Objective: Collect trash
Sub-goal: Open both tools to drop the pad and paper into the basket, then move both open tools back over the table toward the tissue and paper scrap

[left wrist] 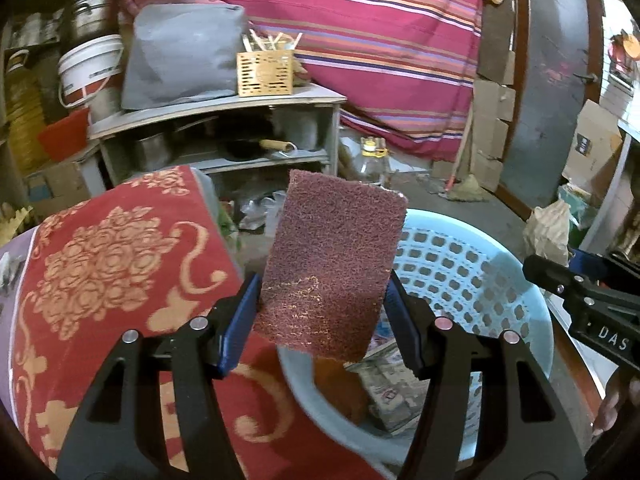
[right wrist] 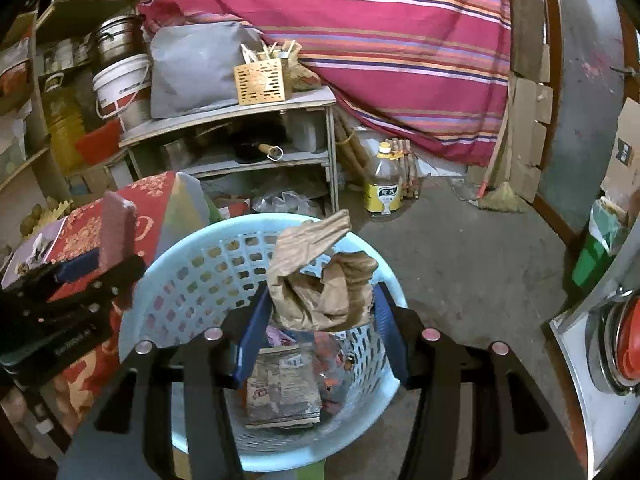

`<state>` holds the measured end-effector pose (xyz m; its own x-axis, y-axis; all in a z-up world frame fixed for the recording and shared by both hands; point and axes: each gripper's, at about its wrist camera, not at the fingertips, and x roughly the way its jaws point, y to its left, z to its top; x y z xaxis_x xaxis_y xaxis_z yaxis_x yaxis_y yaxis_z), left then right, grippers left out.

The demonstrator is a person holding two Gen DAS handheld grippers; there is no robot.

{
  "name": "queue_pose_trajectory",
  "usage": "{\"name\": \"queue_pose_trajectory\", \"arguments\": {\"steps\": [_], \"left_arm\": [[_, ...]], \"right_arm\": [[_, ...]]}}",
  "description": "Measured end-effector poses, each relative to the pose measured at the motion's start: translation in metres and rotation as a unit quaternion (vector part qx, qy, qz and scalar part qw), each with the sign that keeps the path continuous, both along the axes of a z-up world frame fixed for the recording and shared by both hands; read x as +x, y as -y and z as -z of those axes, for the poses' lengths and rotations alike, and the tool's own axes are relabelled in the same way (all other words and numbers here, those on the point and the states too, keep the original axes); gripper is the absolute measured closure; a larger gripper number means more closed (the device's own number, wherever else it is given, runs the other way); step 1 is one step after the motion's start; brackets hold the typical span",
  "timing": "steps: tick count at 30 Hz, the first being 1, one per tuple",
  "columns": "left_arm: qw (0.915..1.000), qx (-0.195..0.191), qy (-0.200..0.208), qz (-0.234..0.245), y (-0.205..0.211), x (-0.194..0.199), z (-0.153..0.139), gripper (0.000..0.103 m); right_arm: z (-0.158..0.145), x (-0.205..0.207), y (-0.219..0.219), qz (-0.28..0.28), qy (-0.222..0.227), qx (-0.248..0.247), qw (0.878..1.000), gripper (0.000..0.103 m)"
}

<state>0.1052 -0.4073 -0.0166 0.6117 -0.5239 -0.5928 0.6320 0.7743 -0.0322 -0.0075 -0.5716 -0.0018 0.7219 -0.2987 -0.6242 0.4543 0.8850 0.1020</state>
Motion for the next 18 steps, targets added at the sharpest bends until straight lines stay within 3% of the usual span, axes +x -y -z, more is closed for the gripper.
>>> {"name": "queue_pose_trajectory", "arguments": {"steps": [2, 6, 9, 12, 18], "left_arm": [[0.9999, 0.000, -0.006, 0.011, 0.005, -0.001, 0.001, 0.040], [0.9999, -0.002, 0.007, 0.011, 0.005, -0.005, -0.003, 0.025], [0.9998, -0.004, 0.017, 0.004, -0.004, -0.007, -0.010, 0.021], [0.9994, -0.009, 0.025, -0.022, -0.021, -0.003, -0.017, 0.011], [0.9969, -0.018, 0.027, -0.072, -0.064, 0.011, -0.028, 0.009]], "right_arm": [[-0.001, 0.000, 0.002, 0.002, 0.002, 0.002, 1.000, 0.051], [0.000, 0.000, 0.003, 0.002, 0.002, 0.003, 1.000, 0.051], [-0.001, 0.001, 0.001, 0.000, 0.004, 0.003, 1.000, 0.051], [-0.003, 0.003, -0.006, -0.005, 0.007, 0.001, 1.000, 0.051], [-0.009, 0.010, -0.023, -0.018, 0.011, -0.005, 1.000, 0.050]]}}
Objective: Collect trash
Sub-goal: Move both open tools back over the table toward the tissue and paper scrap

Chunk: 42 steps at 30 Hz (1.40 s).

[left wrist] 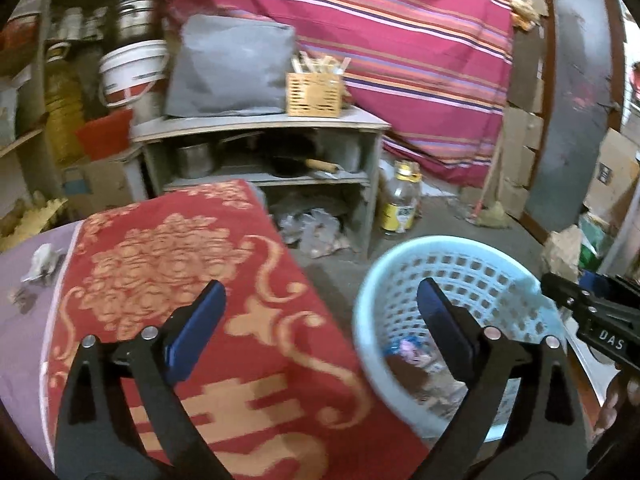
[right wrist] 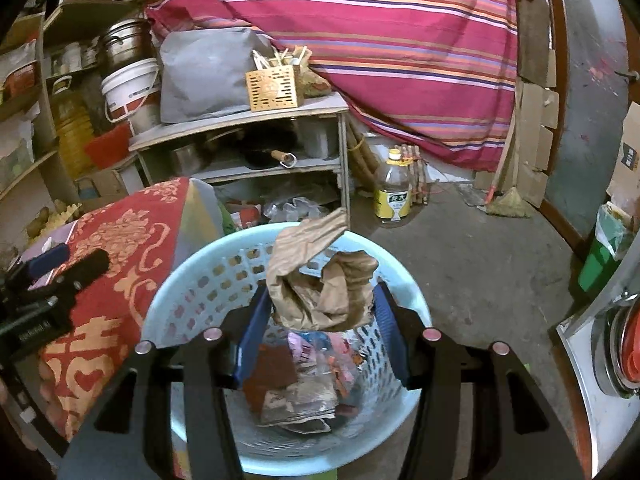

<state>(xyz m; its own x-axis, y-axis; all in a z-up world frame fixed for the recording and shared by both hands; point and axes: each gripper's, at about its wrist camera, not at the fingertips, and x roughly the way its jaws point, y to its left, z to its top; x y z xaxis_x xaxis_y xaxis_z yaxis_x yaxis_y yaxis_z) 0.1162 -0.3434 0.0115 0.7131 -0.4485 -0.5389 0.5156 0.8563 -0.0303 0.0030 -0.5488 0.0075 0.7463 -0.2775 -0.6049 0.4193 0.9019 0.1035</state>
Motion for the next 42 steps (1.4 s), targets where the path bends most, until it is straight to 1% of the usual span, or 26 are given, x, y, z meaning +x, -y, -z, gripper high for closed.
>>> {"name": "queue_pose_trajectory", "arguments": {"steps": [4, 5, 6, 7, 10, 13, 18, 19, 20, 21, 25, 30, 34, 37, 42], "left_arm": [[0.9996, 0.003, 0.005, -0.027, -0.026, 0.005, -0.006, 0.007], [0.9993, 0.005, 0.010, -0.035, -0.033, 0.007, -0.008, 0.007], [0.9990, 0.007, 0.013, -0.042, -0.040, 0.007, -0.010, 0.006], [0.9988, 0.007, 0.015, -0.047, -0.046, 0.008, -0.013, 0.006], [0.9977, 0.002, 0.017, -0.066, -0.071, 0.011, -0.019, 0.006], [0.9962, 0.001, 0.020, -0.085, -0.095, 0.013, -0.024, 0.006], [0.9922, 0.007, 0.033, -0.120, -0.138, 0.016, -0.033, 0.006], [0.9910, 0.009, 0.035, -0.129, -0.149, 0.017, -0.035, 0.006], [0.9900, 0.011, 0.036, -0.136, -0.157, 0.017, -0.036, 0.006], [0.9890, 0.012, 0.037, -0.143, -0.165, 0.018, -0.037, 0.006], [0.9842, 0.010, 0.041, -0.172, -0.202, 0.022, -0.042, 0.006], [0.9758, 0.022, 0.046, -0.212, -0.248, 0.028, -0.042, 0.006], [0.9715, 0.028, 0.046, -0.231, -0.279, 0.031, -0.040, 0.006], [0.9687, 0.025, 0.043, -0.243, -0.303, 0.033, -0.039, 0.006], [0.9617, 0.032, 0.039, -0.269, -0.336, 0.042, -0.033, 0.006]], "right_arm": [[-0.002, 0.003, -0.010, 0.002, 0.005, -0.008, 1.000, 0.047], [-0.002, 0.004, -0.011, 0.004, 0.006, -0.009, 1.000, 0.039], [-0.002, 0.004, -0.012, 0.008, 0.008, -0.011, 1.000, 0.028], [-0.003, 0.004, -0.013, 0.016, 0.009, -0.014, 1.000, 0.025], [-0.008, 0.004, -0.019, 0.021, 0.013, -0.011, 1.000, 0.025], [-0.018, 0.003, -0.028, 0.020, 0.027, -0.017, 0.999, 0.021], [-0.035, 0.002, -0.056, -0.008, 0.051, -0.024, 0.998, 0.020], [-0.039, 0.003, -0.065, -0.017, 0.057, -0.025, 0.998, 0.019], [-0.041, 0.004, -0.071, -0.023, 0.060, -0.026, 0.998, 0.014], [-0.043, 0.005, -0.078, -0.029, 0.063, -0.029, 0.997, 0.012], [-0.049, 0.017, -0.114, -0.064, 0.067, -0.039, 0.995, 0.012], [-0.052, 0.035, -0.157, -0.107, 0.065, -0.048, 0.991, 0.011], [-0.051, 0.049, -0.191, -0.137, 0.058, -0.056, 0.987, 0.011], [-0.049, 0.062, -0.216, -0.161, 0.045, -0.062, 0.984, 0.010], [-0.049, 0.084, -0.248, -0.178, 0.038, -0.055, 0.982, 0.010]]}}
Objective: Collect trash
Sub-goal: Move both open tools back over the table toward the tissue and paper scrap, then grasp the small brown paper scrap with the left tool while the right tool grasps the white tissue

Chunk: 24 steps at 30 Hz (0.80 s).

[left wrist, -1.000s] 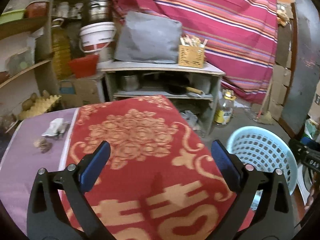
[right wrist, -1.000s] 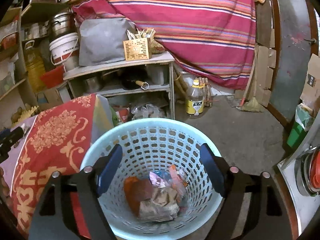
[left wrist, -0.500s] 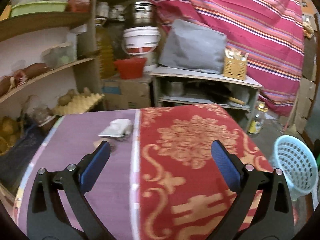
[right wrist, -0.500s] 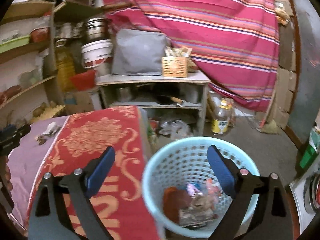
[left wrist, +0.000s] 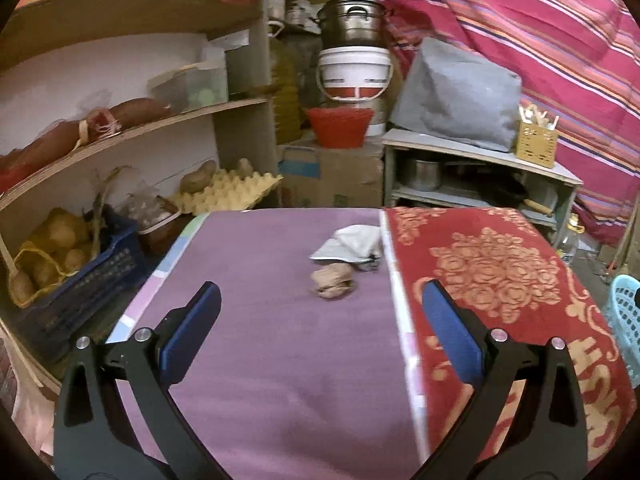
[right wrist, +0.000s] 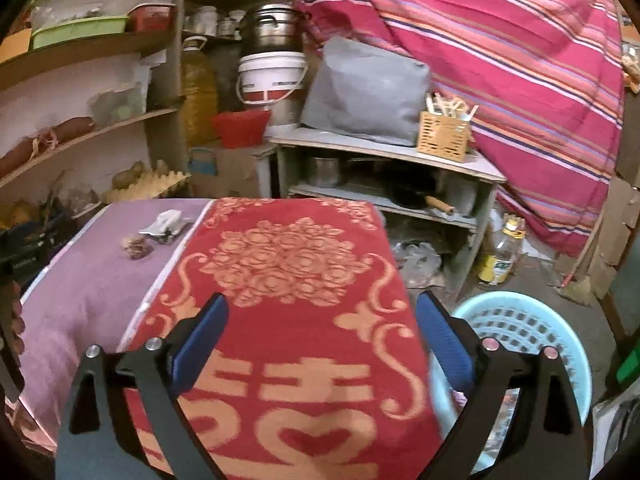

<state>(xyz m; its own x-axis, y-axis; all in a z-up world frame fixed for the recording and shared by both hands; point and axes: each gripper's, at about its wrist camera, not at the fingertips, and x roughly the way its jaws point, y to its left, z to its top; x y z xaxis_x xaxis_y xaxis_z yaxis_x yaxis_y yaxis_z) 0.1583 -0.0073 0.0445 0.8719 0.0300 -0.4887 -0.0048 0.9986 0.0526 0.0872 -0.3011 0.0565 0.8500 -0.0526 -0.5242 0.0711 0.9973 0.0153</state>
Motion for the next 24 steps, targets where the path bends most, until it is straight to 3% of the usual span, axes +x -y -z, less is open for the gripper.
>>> {"name": "queue_pose_trajectory", "arguments": {"steps": [3, 6, 9, 19, 24], "left_arm": [[0.9997, 0.010, -0.004, -0.021, -0.013, 0.008, 0.003, 0.006], [0.9992, -0.016, -0.016, -0.033, -0.033, 0.022, 0.005, 0.006], [0.9991, -0.010, -0.018, -0.035, -0.041, 0.037, 0.005, 0.006], [0.9986, 0.002, -0.052, -0.001, -0.032, 0.112, 0.019, 0.006], [0.9972, -0.004, -0.071, 0.021, -0.019, 0.141, 0.036, 0.006]], "right_arm": [[-0.006, 0.019, -0.016, -0.006, -0.002, 0.008, 1.000, 0.010], [-0.014, 0.038, -0.026, -0.016, -0.002, 0.013, 1.000, 0.010], [-0.021, 0.058, -0.035, -0.022, -0.001, 0.004, 1.000, 0.010], [-0.023, 0.150, -0.033, -0.015, -0.014, 0.050, 0.999, 0.010], [-0.013, 0.187, -0.047, -0.016, -0.023, 0.008, 1.000, 0.010]]}}
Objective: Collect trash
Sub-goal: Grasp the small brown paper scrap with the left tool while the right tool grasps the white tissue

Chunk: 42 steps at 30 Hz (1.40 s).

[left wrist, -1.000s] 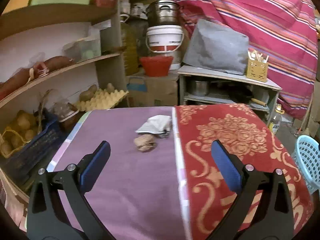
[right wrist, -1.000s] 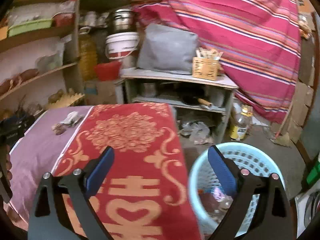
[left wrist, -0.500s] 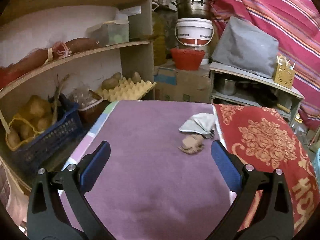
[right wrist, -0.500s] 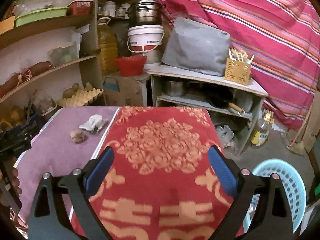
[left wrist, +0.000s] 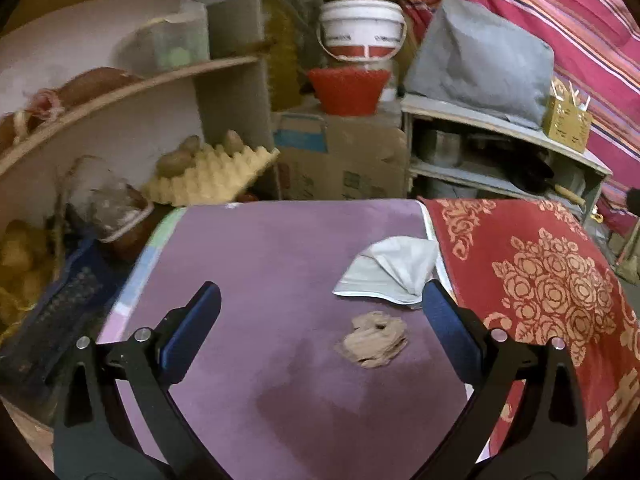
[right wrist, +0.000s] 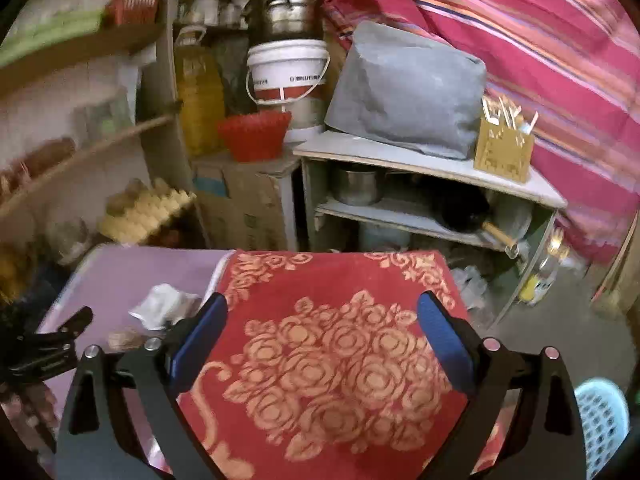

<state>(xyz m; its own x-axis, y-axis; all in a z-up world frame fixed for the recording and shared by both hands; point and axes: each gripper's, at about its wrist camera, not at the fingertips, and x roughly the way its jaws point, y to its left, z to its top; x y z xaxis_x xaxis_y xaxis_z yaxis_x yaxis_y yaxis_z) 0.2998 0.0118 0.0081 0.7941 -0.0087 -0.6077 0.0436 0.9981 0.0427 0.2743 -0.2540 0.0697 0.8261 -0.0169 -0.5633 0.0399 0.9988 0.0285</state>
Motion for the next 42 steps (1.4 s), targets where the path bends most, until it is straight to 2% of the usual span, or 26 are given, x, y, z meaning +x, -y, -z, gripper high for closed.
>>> {"name": "queue_pose_trajectory", "arguments": {"steps": [3, 8, 14, 16, 17, 19, 22, 26, 29, 33, 36, 42], "left_arm": [[0.9997, 0.000, -0.014, 0.017, 0.009, 0.007, 0.015, 0.006], [0.9988, 0.021, -0.028, 0.035, 0.020, 0.014, 0.038, 0.009], [0.9961, -0.007, -0.057, 0.067, 0.015, 0.023, 0.055, 0.038], [0.9944, -0.026, -0.065, 0.079, 0.011, 0.024, 0.057, 0.058], [0.9928, -0.041, -0.071, 0.088, 0.008, 0.025, 0.057, 0.062], [0.9914, -0.055, -0.072, 0.095, 0.002, 0.021, 0.053, 0.062], [0.9932, -0.040, -0.056, 0.094, -0.009, 0.011, 0.044, 0.062], [0.9975, -0.019, -0.034, 0.060, -0.044, 0.002, 0.030, 0.062], [0.9993, -0.011, -0.020, 0.029, -0.075, 0.001, 0.025, 0.062], [0.9996, -0.016, -0.021, -0.002, -0.109, 0.004, 0.026, 0.062], [0.9997, -0.009, -0.016, -0.014, -0.126, 0.005, 0.024, 0.062], [0.9992, -0.025, -0.016, -0.028, -0.148, 0.012, 0.027, 0.062]], "right_arm": [[0.014, 0.016, 0.000, 0.006, -0.021, 0.028, 0.999, 0.010], [0.028, 0.028, 0.003, 0.031, -0.043, 0.041, 0.998, 0.009], [0.040, 0.031, -0.006, 0.038, -0.068, 0.046, 0.996, 0.009], [0.041, 0.030, -0.013, 0.036, -0.074, 0.042, 0.996, 0.009], [0.042, 0.029, -0.016, 0.036, -0.076, 0.039, 0.996, 0.009], [0.041, 0.026, -0.025, 0.034, -0.078, 0.031, 0.996, 0.009], [0.040, 0.024, -0.043, 0.021, -0.079, 0.019, 0.996, 0.009], [0.043, 0.027, -0.072, -0.004, -0.079, 0.023, 0.997, 0.010], [0.055, 0.035, -0.101, -0.024, -0.086, 0.017, 0.996, 0.010], [0.073, 0.048, -0.138, -0.046, -0.095, -0.013, 0.994, 0.010], [0.080, 0.058, -0.155, -0.051, -0.092, -0.028, 0.994, 0.010], [0.098, 0.083, -0.173, -0.056, -0.105, -0.038, 0.992, 0.011]]}}
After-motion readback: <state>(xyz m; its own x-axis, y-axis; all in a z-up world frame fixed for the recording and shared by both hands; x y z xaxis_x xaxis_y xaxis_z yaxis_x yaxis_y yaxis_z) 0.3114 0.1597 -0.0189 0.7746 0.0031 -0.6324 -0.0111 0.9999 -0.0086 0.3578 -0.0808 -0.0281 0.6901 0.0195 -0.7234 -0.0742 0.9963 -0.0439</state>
